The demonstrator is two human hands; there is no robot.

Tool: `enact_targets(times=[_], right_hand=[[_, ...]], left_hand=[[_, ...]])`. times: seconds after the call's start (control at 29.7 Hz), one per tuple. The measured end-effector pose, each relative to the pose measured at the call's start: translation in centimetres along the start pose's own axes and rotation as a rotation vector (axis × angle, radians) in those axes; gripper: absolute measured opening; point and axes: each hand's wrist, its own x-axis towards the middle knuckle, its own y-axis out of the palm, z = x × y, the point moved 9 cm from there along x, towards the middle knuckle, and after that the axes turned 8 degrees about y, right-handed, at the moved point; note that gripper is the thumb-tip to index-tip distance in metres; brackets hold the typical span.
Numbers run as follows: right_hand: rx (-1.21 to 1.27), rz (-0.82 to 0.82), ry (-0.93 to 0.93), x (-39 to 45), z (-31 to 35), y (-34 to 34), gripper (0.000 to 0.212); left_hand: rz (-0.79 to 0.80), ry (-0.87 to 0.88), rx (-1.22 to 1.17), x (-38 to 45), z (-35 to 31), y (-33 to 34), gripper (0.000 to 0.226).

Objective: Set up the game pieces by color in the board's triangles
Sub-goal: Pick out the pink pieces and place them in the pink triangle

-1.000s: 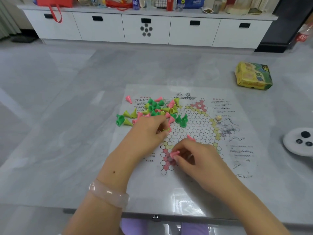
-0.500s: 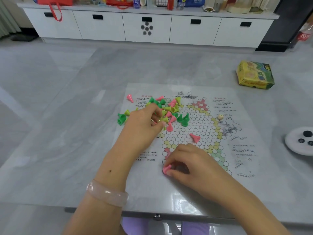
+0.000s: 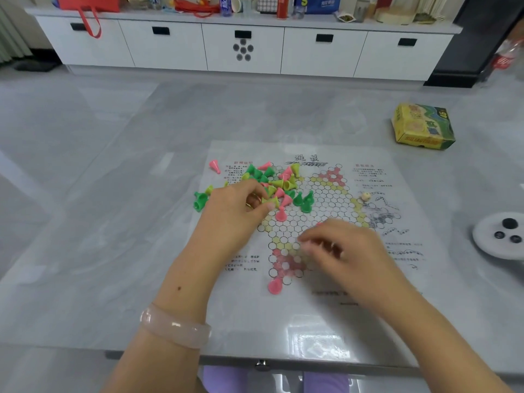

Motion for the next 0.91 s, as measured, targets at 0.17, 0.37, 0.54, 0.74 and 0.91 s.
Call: enact_targets(times=[0.17, 0.37, 0.54, 0.74, 0.91], right_hand=[[-0.104, -0.355, 0.215, 0.8, -4.5, -3.9, 0.018], [-0.305, -0.242, 0.175, 1.8, -4.2, -1.1, 0.025], [-0.248, -0.215, 0.178, 1.8, -4.2, -1.2, 0.013], [-0.008, -0.3, 0.243, 1.1, -3.8, -3.5, 0.012], [0.096, -0.262, 0.243, 1.1, -2.8, -2.9, 0.011]], left_hand=[[0.003, -0.039, 0.005, -0.1, 0.1, 0.2, 0.012], [0.029, -0.001, 0.075, -0.2, -0.2, 0.7, 0.013], [-0.135, -0.113, 0.193, 0.0, 2.4, -2.4, 0.017], [-0.233, -0.341, 0.32, -1.4, 8.3, -6.7, 0.016], [-0.136, -0.377, 0.284, -1.6, 9.2, -5.3, 0.021]])
